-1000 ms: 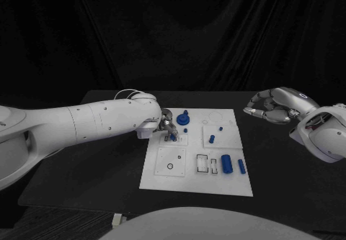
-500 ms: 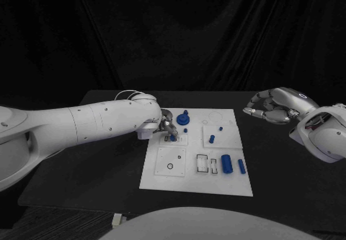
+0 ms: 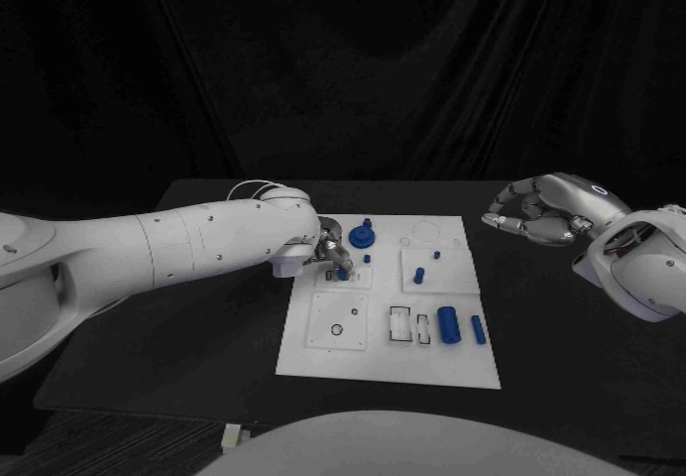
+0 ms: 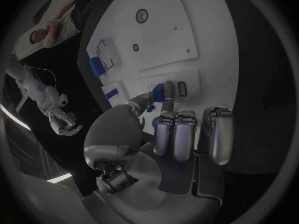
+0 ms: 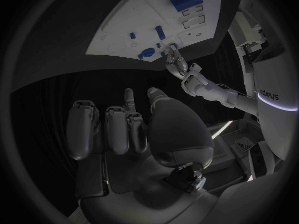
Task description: Assemble the parts on the task board
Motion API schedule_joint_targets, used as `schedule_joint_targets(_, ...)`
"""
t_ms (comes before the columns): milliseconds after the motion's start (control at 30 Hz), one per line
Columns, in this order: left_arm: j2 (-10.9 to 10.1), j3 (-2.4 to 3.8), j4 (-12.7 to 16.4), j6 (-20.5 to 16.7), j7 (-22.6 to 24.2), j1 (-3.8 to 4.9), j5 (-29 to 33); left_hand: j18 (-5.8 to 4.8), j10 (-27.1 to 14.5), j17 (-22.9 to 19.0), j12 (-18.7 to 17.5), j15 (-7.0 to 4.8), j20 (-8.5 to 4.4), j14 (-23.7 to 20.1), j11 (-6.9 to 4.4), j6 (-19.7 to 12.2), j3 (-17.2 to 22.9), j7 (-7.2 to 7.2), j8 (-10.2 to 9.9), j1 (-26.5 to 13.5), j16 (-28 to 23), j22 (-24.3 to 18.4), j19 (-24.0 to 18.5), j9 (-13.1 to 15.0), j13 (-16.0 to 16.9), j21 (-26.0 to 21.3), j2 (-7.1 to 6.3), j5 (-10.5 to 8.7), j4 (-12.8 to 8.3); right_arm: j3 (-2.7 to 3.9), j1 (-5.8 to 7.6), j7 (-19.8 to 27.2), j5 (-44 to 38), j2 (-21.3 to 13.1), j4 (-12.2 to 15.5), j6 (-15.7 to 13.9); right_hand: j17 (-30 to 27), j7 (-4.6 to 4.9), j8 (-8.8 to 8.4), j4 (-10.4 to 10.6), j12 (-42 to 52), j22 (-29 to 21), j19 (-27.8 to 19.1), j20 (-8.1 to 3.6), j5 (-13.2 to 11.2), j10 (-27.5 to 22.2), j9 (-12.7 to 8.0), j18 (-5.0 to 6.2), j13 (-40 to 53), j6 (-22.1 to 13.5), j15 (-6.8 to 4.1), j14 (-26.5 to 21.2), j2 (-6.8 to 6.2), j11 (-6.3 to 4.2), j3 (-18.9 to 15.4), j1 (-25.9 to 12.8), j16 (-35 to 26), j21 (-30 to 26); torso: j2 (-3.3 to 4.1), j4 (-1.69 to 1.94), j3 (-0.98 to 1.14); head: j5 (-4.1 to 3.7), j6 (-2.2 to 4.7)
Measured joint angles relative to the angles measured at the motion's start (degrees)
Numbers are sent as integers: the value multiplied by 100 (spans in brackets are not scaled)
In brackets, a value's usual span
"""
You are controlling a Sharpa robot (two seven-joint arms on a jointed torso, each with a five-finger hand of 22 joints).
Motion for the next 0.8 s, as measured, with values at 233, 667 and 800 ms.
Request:
schedule_joint_targets(233,-62,-6,74,-117,28,-12,2,0,0,0,0,0,0,0,0,-1,0,1,-22,1,0,0,0,5,0,0,1,0,0,0,0,-4,0,0,0,3,0,0,0,0,0,-1,0,0,0,0,0,0,0,0,0,0,0,0,0,0,0,0,2,0,-1,4,0)
schedule_joint_targets(667,-128,-19,169,-327,60,-32,1,0,-12,-1,0,0,0,0,-12,12,-1,-10,-23,25,0,5,0,10,0,0,25,-1,1,0,-1,-15,0,9,-8,10,-9,0,0,0,0,-1,0,0,0,0,1,0,0,0,0,0,0,0,0,0,1,0,-1,3,-1,20,0)
schedule_joint_targets(800,-132,-22,173,-363,69,-35,1,0,-12,-1,0,0,0,0,-13,12,-3,-11,-23,25,0,5,0,10,0,0,25,-1,2,0,-1,-17,0,9,-9,11,-9,0,0,0,0,-2,0,0,0,0,0,0,0,0,0,0,0,0,0,0,1,0,-2,4,0,16,0)
